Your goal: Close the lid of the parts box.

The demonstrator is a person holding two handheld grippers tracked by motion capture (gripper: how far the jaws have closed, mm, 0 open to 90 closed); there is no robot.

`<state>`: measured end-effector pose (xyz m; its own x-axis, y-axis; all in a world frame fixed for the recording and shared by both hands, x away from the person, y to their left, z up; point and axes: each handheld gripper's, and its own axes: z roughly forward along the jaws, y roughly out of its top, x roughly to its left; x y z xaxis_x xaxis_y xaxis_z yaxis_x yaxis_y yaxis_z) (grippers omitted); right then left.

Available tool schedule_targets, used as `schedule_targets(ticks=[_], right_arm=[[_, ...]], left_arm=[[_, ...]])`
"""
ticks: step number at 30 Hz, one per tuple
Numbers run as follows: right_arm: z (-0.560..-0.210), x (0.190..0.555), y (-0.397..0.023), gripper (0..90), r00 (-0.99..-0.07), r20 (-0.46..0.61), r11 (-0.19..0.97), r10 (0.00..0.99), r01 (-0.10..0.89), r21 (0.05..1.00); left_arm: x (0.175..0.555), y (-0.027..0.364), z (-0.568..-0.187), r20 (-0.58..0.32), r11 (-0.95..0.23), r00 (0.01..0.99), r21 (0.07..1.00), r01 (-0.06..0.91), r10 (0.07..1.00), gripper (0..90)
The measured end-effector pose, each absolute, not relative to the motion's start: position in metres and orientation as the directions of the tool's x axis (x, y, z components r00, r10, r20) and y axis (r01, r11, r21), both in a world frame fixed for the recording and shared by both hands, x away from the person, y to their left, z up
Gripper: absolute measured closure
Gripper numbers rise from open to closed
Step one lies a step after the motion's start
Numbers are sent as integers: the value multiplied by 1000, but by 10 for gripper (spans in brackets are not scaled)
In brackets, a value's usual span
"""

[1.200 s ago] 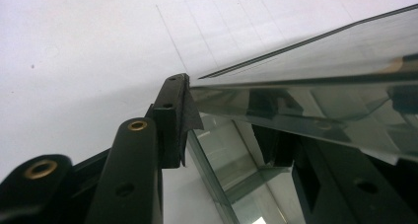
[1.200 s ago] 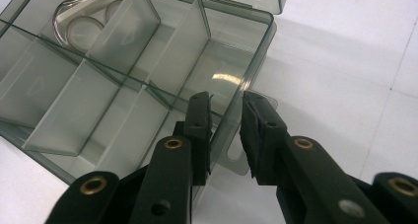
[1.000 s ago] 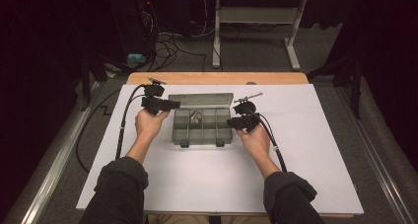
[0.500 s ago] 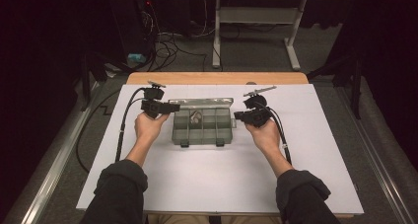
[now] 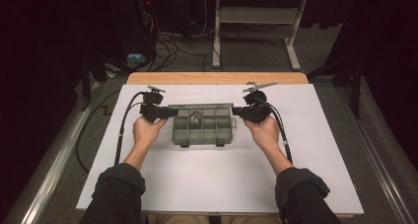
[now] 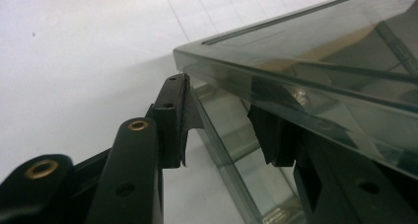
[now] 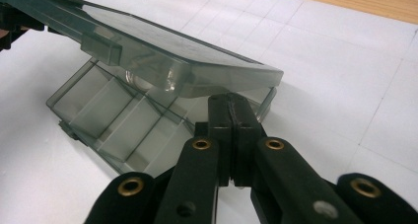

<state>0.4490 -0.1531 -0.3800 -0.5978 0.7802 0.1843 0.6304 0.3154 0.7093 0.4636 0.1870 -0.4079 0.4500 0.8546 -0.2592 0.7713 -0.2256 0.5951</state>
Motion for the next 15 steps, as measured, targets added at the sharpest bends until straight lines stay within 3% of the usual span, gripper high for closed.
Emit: schedule_targets(ticks=[15], right_arm=[[-385, 441, -154, 900, -626, 193, 338, 756, 626, 703]], left_arm=[[438, 195, -406, -297, -224, 486, 616, 755, 822, 632]])
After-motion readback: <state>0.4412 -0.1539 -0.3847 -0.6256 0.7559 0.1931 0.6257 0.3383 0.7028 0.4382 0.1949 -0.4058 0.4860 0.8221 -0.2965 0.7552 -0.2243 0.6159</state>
